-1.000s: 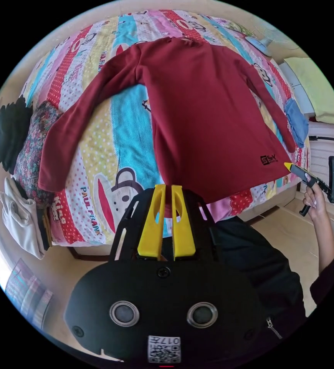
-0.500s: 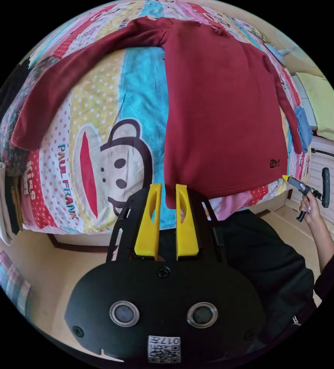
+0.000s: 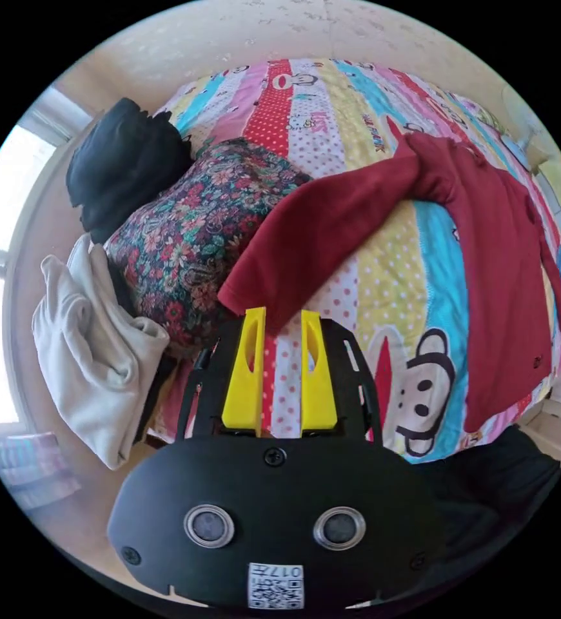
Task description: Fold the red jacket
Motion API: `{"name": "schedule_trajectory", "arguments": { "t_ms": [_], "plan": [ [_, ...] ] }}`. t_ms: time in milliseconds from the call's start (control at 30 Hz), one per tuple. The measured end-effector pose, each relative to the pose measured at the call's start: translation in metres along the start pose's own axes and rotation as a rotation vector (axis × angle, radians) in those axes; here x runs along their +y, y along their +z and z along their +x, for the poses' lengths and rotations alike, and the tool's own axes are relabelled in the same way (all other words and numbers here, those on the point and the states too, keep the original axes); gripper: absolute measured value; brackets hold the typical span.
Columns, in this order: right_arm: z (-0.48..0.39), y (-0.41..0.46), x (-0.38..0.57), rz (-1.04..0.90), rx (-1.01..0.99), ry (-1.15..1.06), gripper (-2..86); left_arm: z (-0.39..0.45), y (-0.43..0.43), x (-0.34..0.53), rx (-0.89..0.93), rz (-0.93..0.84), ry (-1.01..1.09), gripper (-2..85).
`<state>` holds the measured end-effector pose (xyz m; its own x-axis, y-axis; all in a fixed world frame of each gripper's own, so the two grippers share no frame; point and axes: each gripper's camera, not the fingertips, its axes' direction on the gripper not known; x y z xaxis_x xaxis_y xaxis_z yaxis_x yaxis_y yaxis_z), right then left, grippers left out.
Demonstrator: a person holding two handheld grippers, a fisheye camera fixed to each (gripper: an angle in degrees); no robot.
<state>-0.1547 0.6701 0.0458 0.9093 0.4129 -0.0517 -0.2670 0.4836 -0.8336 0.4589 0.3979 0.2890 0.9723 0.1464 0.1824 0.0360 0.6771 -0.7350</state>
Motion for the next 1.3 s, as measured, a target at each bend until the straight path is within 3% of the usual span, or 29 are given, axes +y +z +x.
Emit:
{"name": "schedule_trajectory", "arguments": {
  "t_ms": [100,233,333,500,633,800,900,1067,1300],
  "plan": [
    [-0.037,0.019,-0.032,-0.005,-0.047,-0.081,7.6,0.01,0.055,-0.006,-0.08,-0.053,0.098,9.4],
    [-0.081,0.038,-0.063,-0.003,-0.132,-0.138,7.6,0.007,0.091,-0.007,-0.047,-0.079,0.153,6.2],
    [-0.115,0.05,-0.085,0.018,-0.32,-0.181,7.9,-0.02,0.098,-0.005,0.088,-0.086,0.107,2.5],
    [-0.181,0.088,-0.131,0.037,-0.666,-0.143,9.1,-0.104,0.084,0.014,0.622,-0.03,-0.077,1.0],
    [-0.233,0.15,-0.17,-0.02,-0.8,-0.042,10.5,-0.147,0.077,0.035,0.803,0.063,-0.155,0.8],
    [-0.25,0.206,-0.188,-0.017,-1.217,0.268,13.2,-0.178,0.102,0.058,0.986,0.086,-0.2,0.9],
    [-0.27,0.212,-0.2,-0.058,-1.208,0.275,13.0,-0.185,0.123,0.069,0.996,0.084,-0.227,1.3],
    [-0.278,0.195,-0.218,-0.036,-1.061,0.303,4.5,-0.2,0.153,0.09,1.033,0.065,-0.26,3.8],
    [-0.274,0.139,-0.267,-0.109,-1.062,0.181,2.2,-0.252,0.158,0.146,0.99,0.207,-0.422,7.8]
  ]
}}
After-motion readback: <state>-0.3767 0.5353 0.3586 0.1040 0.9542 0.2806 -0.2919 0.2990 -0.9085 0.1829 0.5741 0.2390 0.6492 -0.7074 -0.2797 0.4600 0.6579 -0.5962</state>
